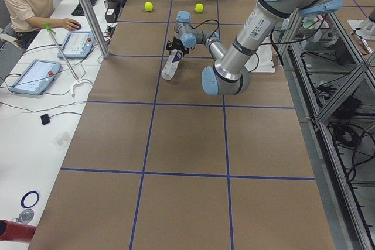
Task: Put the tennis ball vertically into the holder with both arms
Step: 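Close the left gripper on the can's open end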
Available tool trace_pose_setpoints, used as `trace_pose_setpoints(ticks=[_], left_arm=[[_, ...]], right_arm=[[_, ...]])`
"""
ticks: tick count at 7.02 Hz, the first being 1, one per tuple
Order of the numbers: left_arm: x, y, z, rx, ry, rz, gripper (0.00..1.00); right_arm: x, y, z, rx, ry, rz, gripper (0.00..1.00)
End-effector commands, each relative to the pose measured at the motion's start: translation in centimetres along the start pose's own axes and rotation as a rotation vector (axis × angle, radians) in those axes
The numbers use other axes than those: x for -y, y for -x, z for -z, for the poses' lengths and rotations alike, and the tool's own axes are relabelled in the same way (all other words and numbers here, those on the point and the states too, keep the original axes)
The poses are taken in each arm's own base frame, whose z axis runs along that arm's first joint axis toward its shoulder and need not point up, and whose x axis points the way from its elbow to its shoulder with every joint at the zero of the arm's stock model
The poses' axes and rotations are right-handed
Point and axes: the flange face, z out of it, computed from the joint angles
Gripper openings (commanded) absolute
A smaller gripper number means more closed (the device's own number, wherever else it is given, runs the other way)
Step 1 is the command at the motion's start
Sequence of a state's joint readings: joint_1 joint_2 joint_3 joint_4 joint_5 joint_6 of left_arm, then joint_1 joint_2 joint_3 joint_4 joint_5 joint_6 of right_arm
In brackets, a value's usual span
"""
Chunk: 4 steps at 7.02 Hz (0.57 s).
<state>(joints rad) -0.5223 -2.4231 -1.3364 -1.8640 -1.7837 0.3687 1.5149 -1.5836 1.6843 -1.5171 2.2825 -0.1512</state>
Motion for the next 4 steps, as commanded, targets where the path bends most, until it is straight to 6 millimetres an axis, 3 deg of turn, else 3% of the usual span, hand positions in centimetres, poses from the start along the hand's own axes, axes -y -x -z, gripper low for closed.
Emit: trace_pose_setpoints(ticks=[1, 4], left_arm=[[0.35, 0.30, -0.92, -0.005, 0.014, -0.001, 0.95], [0.24, 0.31, -1.14, -0.007, 0.018, -0.020, 0.94]], right_arm=[[-0.05, 0.01, -0.06, 0.000, 0.001, 0.001, 1.00], [-0.14, -0.17, -0.29, 0.001, 0.006, -0.003, 1.00]])
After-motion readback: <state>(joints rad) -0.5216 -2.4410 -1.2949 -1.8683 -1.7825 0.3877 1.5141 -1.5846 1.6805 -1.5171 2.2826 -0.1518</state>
